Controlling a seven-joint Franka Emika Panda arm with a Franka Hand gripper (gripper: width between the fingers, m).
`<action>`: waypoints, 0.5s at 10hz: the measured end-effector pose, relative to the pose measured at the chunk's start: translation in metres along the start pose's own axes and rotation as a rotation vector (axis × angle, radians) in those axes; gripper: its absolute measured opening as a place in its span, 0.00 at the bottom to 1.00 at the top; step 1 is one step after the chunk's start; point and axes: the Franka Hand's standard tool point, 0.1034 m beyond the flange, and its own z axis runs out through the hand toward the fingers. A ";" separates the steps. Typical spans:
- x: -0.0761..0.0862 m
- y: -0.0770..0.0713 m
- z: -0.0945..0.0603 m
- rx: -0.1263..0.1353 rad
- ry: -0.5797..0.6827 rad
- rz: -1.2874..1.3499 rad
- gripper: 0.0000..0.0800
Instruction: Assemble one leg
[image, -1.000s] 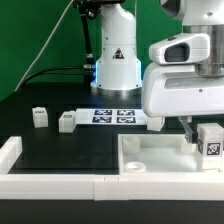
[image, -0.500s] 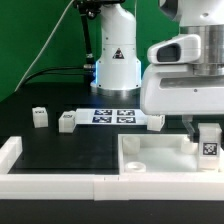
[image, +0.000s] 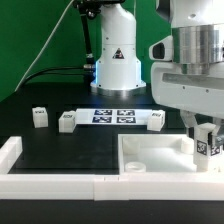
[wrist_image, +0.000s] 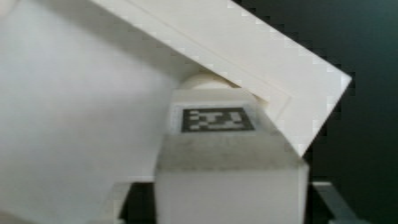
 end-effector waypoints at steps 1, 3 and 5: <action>0.000 0.001 0.000 0.000 -0.007 0.111 0.37; -0.001 0.001 0.001 -0.002 -0.012 0.228 0.46; -0.002 0.001 0.001 -0.002 -0.012 0.208 0.72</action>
Offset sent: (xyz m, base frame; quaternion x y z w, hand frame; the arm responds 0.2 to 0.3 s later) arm 0.0000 0.0000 0.0000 0.0000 0.0000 0.0000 1.0000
